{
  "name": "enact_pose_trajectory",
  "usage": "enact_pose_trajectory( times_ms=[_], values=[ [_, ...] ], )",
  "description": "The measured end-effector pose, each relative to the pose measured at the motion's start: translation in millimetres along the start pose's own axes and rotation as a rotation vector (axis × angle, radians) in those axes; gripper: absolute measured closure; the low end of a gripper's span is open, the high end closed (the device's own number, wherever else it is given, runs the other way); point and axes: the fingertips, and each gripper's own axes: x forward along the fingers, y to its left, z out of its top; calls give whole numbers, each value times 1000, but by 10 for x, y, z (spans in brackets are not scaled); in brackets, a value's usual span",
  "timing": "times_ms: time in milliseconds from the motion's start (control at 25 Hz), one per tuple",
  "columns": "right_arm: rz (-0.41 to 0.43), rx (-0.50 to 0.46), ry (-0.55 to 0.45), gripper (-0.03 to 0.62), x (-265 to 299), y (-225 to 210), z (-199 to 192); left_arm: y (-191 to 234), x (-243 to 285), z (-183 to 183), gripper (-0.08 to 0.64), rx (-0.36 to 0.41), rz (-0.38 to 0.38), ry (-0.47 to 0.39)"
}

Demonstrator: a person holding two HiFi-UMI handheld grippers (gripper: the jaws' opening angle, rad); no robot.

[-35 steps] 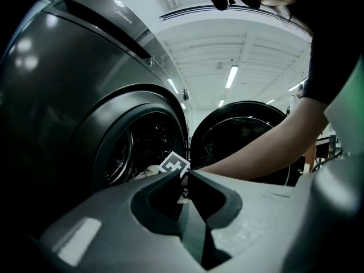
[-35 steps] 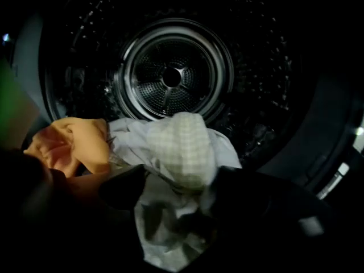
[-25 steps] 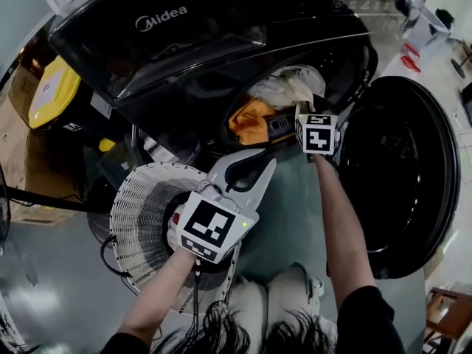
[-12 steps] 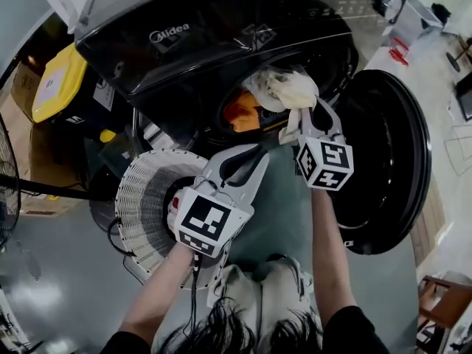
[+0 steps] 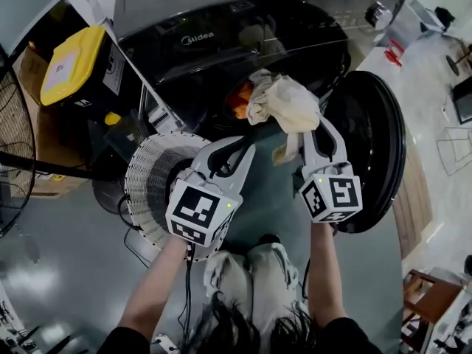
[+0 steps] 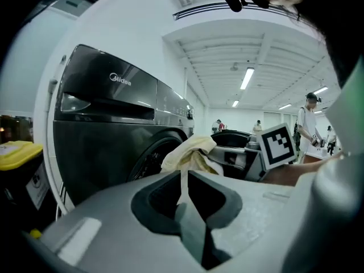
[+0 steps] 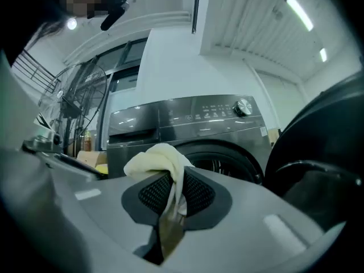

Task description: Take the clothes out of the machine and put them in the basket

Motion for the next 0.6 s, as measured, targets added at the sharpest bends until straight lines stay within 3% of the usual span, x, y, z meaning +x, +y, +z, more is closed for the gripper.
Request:
enact_pose_trajectory(
  times_ms=[280,600],
  values=[
    [69,127,-37,525,-232,355,567,95,-339,309,522,-2,49,25],
    [206,206,-33,525,-416,921,1394,220,-812,749,522,-75,144,26]
  ],
)
